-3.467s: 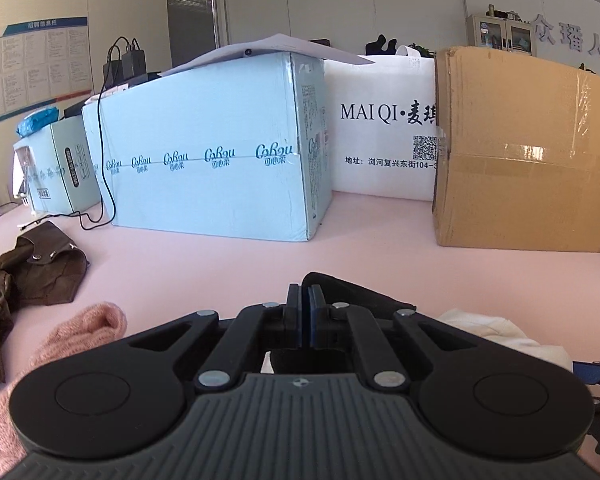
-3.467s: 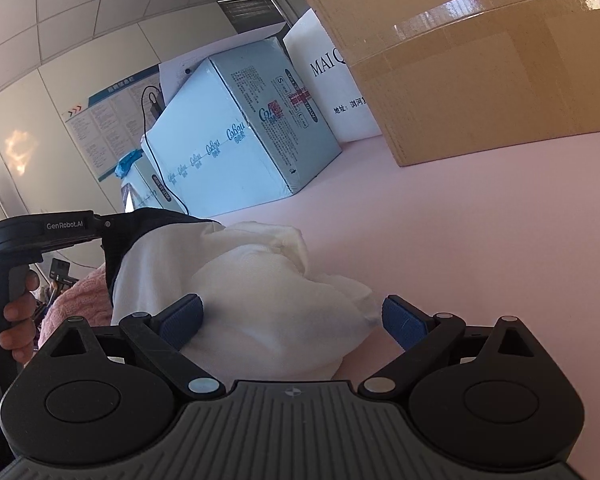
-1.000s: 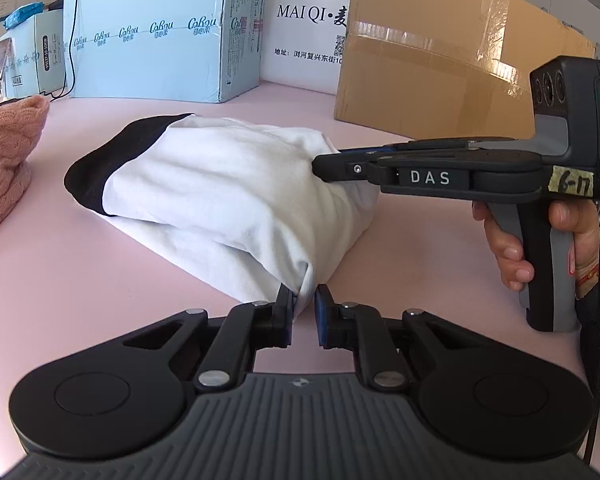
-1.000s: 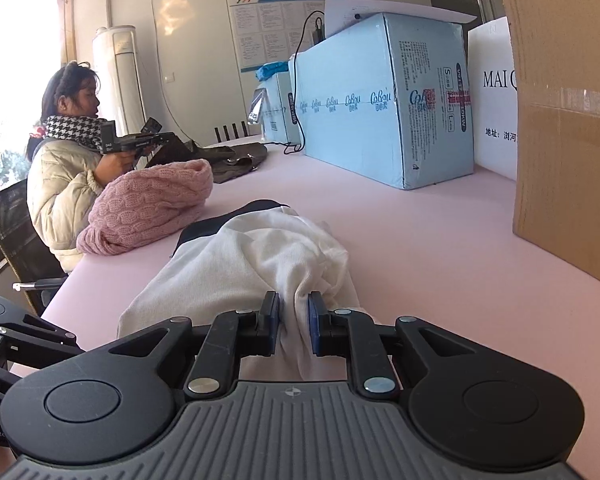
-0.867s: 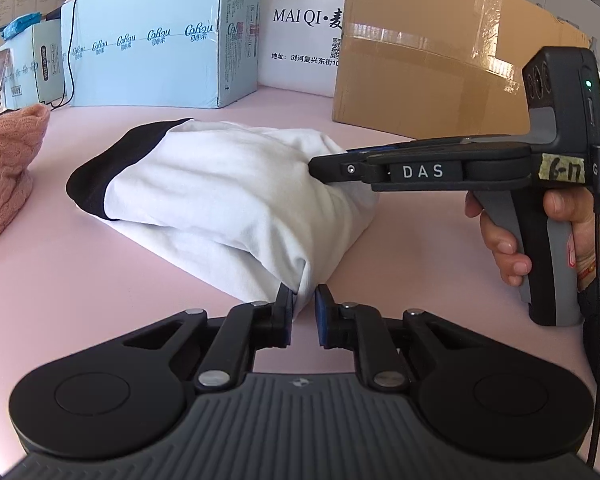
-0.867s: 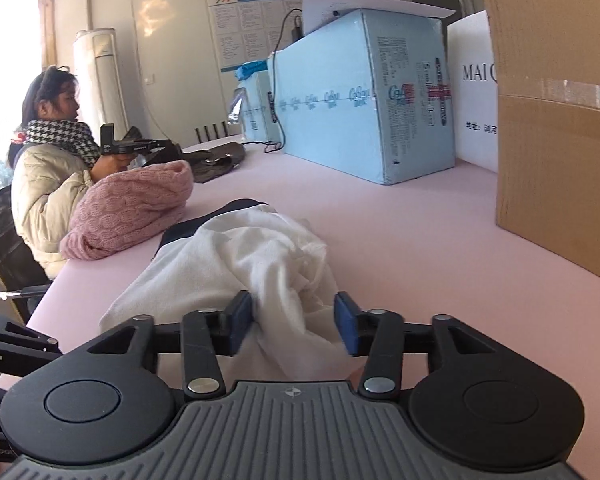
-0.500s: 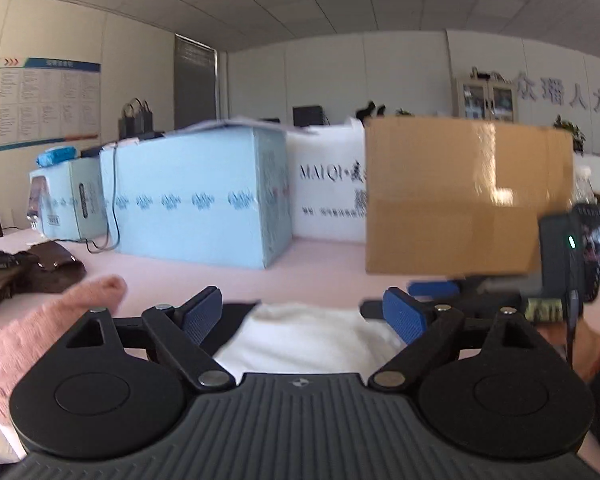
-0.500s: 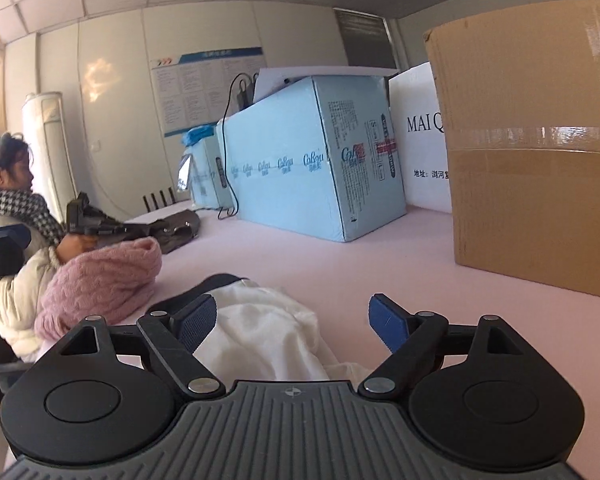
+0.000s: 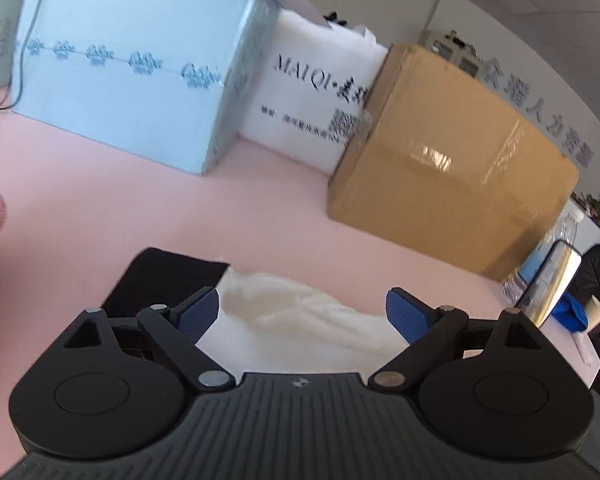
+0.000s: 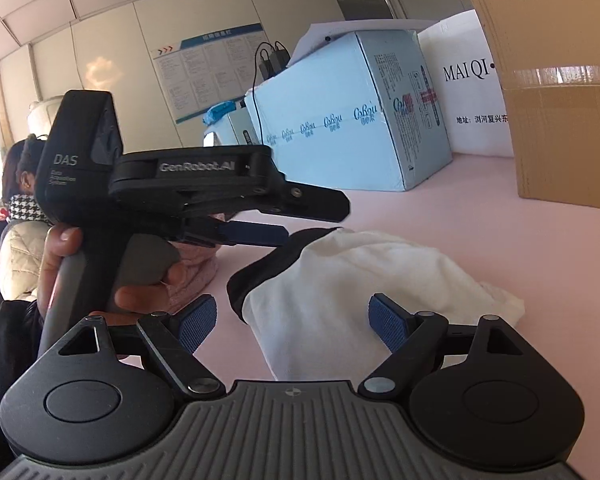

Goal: Fold clothes

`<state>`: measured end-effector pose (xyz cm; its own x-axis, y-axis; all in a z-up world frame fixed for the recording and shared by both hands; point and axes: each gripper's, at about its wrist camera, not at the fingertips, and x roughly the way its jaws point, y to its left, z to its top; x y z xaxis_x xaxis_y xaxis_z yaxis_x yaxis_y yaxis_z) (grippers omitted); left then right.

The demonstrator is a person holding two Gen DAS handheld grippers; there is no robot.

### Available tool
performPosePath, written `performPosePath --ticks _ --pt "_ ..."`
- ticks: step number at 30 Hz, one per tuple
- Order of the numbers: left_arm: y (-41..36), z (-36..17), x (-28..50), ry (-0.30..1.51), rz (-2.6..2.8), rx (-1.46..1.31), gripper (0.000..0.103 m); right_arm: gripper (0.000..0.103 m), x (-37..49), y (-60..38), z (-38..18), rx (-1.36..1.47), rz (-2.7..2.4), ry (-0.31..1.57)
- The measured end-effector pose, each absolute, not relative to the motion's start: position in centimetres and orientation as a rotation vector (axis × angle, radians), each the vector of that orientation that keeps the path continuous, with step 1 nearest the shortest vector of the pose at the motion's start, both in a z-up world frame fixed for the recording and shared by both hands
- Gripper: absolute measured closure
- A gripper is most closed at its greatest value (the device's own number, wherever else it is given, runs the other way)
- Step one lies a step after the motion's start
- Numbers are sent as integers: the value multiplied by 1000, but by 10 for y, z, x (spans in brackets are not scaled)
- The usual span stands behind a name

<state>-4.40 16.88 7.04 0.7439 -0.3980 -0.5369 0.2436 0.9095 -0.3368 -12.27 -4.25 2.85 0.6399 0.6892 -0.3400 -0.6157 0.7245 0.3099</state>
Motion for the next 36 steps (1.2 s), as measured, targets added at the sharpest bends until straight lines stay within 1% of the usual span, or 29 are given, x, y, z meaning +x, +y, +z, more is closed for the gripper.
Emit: performPosePath --ticks 4,11,12,13,17,19,22,25,28,33,35,36 --pt "157 43 -23 719 -392 -214 13 21 -129 -38 23 147 704 456" --pt "163 24 -3 732 -407 -200 13 20 -140 -36 17 131 657 459" --pt "165 23 -2 728 -401 -205 15 20 -140 -36 17 133 654 459" --pt "167 23 -1 724 -395 -214 20 20 -141 -37 16 132 650 458" --pt "178 23 3 716 -369 -250 26 20 -143 -35 13 123 640 457" --pt "182 27 1 685 -283 -222 25 20 -143 -36 13 129 640 460" --pt "199 25 2 664 -113 -181 20 18 -143 -37 12 136 643 467" --pt "224 14 8 736 -104 -298 20 17 -143 -36 11 127 644 467" --pt "235 16 4 741 -88 -347 18 17 -142 -37 11 136 648 463" --pt "232 28 -11 819 -134 -312 16 15 -144 -47 16 190 662 470" --pt "228 35 -24 834 -148 -272 16 13 -148 -57 24 213 703 457" --pt "226 39 -33 832 -150 -238 16 11 -149 -59 26 220 709 449"
